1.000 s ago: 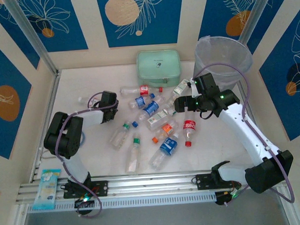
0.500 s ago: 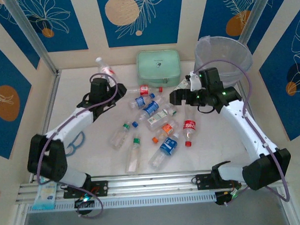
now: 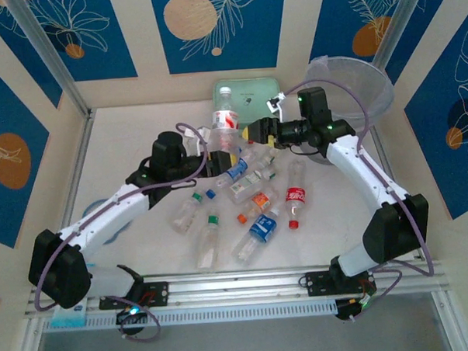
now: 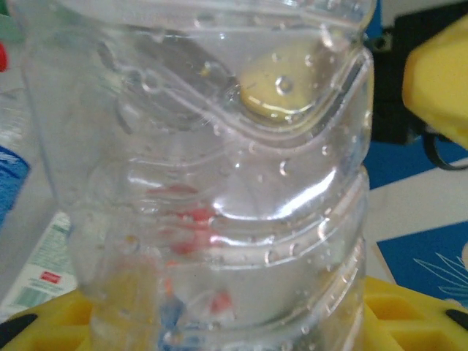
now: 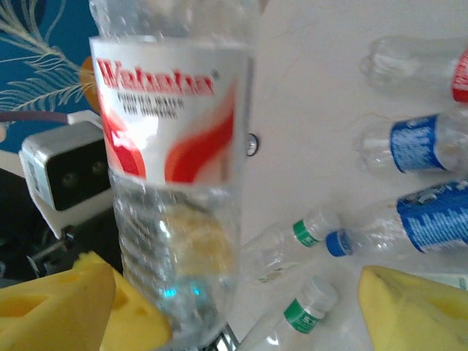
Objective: Put the plastic bottles in the bin
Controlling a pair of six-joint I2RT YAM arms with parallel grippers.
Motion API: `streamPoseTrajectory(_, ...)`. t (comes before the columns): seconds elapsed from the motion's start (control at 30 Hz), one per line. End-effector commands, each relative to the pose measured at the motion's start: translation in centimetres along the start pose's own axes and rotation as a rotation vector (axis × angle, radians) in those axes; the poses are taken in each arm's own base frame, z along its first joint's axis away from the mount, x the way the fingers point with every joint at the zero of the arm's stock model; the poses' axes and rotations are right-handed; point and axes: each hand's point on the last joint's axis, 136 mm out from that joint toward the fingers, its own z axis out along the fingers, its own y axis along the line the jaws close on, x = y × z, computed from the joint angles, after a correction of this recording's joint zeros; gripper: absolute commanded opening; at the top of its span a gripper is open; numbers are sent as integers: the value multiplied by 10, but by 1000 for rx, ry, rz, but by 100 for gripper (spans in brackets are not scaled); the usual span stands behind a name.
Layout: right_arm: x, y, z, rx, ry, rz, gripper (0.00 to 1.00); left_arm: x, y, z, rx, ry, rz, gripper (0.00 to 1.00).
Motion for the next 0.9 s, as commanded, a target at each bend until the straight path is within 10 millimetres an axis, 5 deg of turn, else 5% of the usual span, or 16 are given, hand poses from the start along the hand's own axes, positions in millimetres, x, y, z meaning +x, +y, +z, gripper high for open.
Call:
streamPoseTrajectory(0.0, -12, 31, 0, -125, 7, -50, 94, 5, -26, 7, 119, 26, 74, 39)
streamPoseTrajectory(0.27, -21, 31, 11, -98, 17, -65, 91, 13, -31, 22, 132, 69, 89, 39)
streamPoseTrajectory(0.6, -23, 14, 11, 101, 21, -109, 59, 4, -31, 26, 109, 39, 118, 50)
streamPoseTrajectory(0.73, -41, 17, -10, 150, -49, -143, 52, 0, -30, 22, 87, 9, 143, 74)
streamPoseTrajectory(0.87, -79, 18, -58, 333, -210, -239, 51, -4, -22, 11, 7, -28, 179, 96)
